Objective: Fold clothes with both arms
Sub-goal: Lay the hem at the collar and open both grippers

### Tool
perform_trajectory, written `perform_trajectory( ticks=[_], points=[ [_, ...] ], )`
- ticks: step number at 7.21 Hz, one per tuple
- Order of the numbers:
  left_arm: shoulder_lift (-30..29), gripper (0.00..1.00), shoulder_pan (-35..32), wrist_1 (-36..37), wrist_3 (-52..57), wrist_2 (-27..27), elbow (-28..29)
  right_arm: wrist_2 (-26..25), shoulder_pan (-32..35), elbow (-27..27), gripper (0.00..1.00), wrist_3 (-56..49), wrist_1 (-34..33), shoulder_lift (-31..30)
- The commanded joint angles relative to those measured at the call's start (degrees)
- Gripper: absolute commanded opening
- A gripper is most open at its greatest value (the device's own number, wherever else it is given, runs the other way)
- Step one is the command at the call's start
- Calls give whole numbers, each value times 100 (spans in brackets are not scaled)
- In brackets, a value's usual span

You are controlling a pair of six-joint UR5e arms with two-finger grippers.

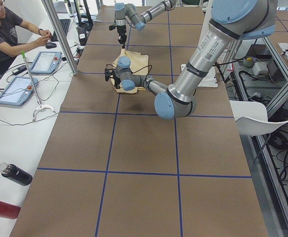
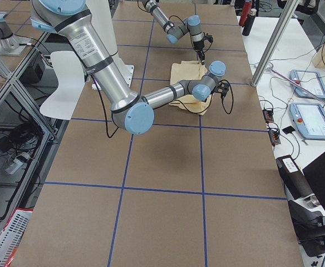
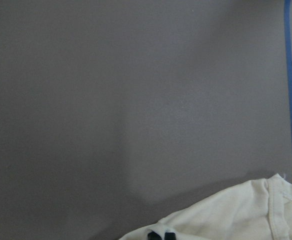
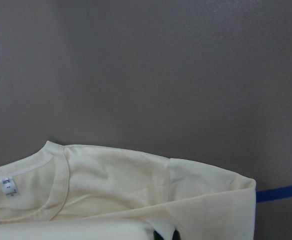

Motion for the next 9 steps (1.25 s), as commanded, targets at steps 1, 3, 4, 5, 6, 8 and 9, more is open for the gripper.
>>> perform_trajectory(
  ticks=[1, 3, 4, 5, 6, 8, 9],
  points=[
    [63, 0, -48, -8, 10, 2, -14, -6, 2, -133, 0, -15, 13, -5],
    [3, 0, -22, -8, -42, 2, -23, -6, 2, -143, 0, -33, 13, 13],
    [-67, 0, -22, -8, -60, 2, -23, -6, 2, -143, 0, -33, 13, 39],
    [-85, 0, -22, -8, -69, 2, -31, -6, 2, -143, 0, -33, 13, 109],
    [-77, 0, -22, -8, -60, -7, -75, -15, -7, -143, 0, -33, 13, 153],
    [-68, 69, -22, -8, -60, -7, -110, -155, -51, -143, 25, -33, 31, 162],
    [-77, 100, -22, 1, -69, 10, -137, -600, -216, -134, 99, -16, 48, 162]
  ],
)
